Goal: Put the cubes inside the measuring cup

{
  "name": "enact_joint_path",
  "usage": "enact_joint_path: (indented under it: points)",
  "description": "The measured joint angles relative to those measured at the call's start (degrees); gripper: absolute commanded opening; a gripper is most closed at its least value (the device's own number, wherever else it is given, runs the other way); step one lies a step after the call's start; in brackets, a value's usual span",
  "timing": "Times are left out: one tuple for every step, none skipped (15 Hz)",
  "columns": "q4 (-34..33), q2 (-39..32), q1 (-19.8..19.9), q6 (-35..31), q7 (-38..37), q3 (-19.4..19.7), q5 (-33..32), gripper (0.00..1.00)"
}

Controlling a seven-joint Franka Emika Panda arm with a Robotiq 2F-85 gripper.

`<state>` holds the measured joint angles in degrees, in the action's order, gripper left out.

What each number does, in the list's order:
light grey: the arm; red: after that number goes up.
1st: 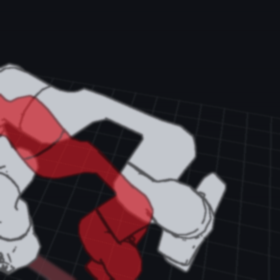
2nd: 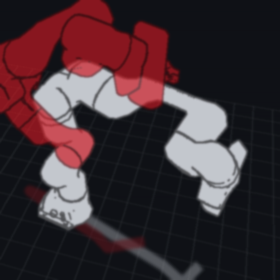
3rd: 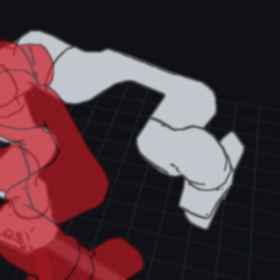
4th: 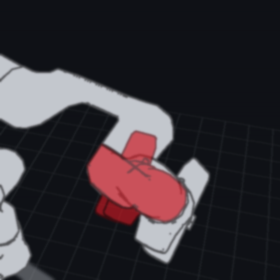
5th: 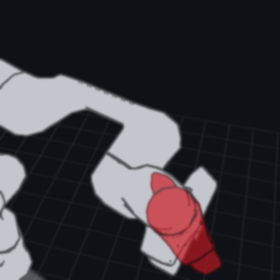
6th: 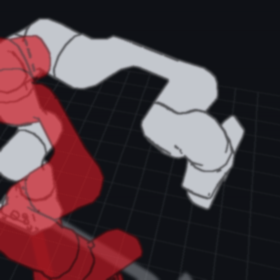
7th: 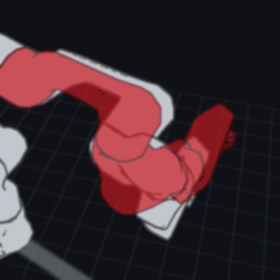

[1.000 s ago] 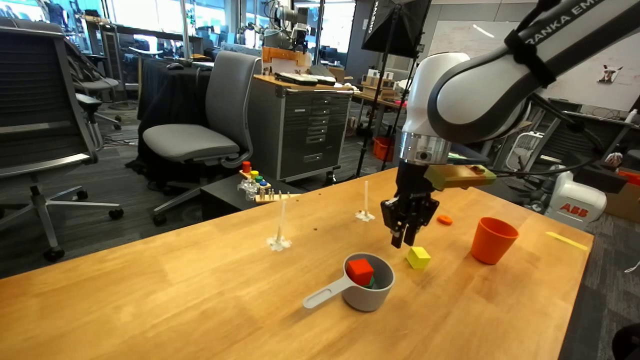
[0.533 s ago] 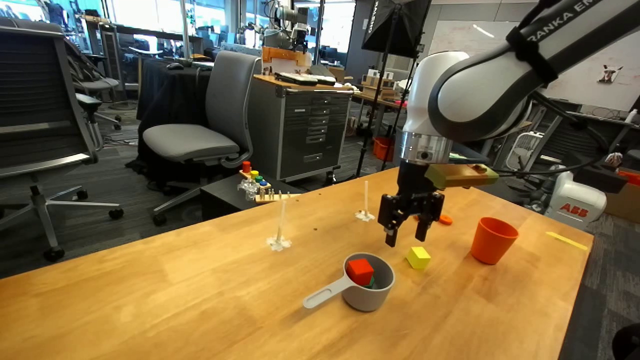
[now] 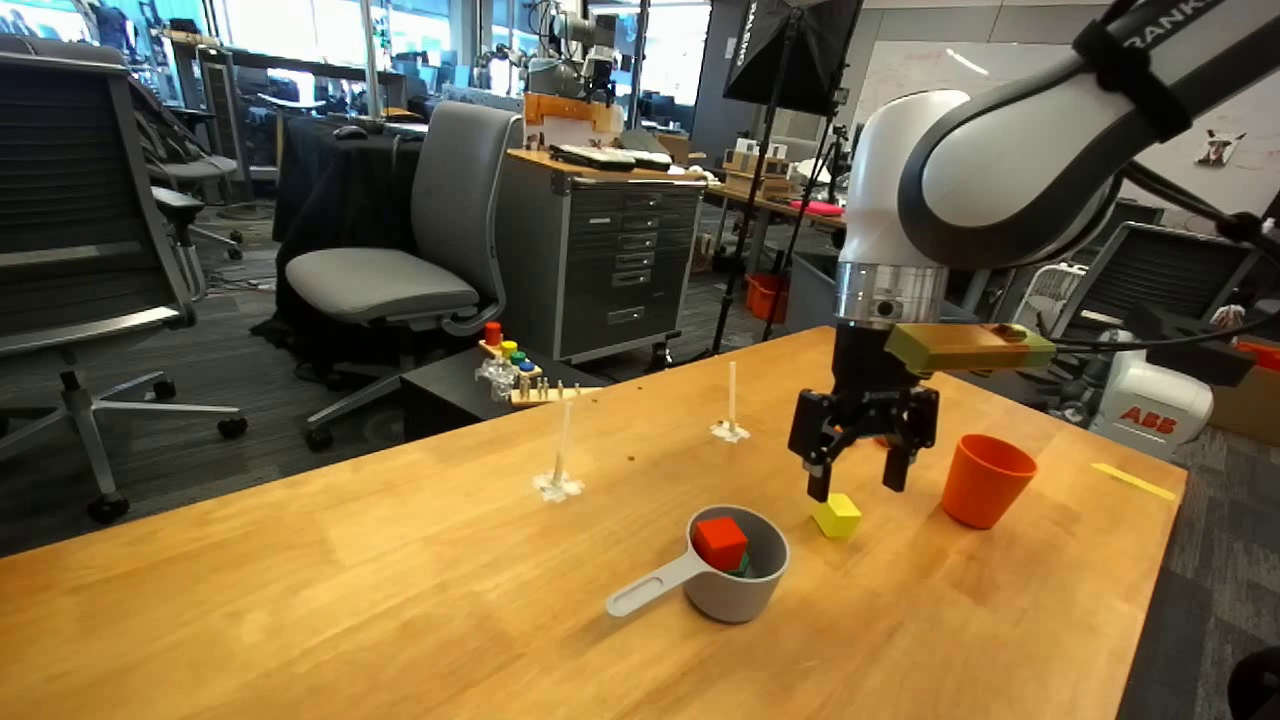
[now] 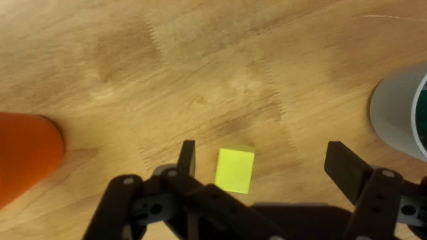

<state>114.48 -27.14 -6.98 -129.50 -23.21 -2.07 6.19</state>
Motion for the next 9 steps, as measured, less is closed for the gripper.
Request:
enact_joint_path:
  points:
    - [1.07, 0.74, 0.16, -0.16, -0.06, 0.19, 0.04, 1.0]
    - [1.95, 1.27, 0.42, -0.41, -0.05, 0.34, 0.19, 1.0]
    - [2.59, 1.52, 0.71, -0.65, -0.04, 0.45, 0.5, 1.0]
    - [3.1, 1.52, 0.99, -1.18, 0.02, 0.51, 0.94, 1.0]
    - [3.52, 1.42, 1.23, -2.02, 0.08, 0.52, 1.22, 1.0]
    - [3.84, 1.26, 1.42, -3.11, 0.23, 0.52, 1.53, 1.0]
    - [4.07, 1.01, 1.56, -4.51, 0.54, 0.52, 1.75, 1.0]
    - [4.22, 0.7, 1.63, -5.97, 0.95, 0.52, 1.95, 1.0]
    - [4.3, 0.3, 1.65, -7.53, 1.41, 0.51, 2.03, 1.0]
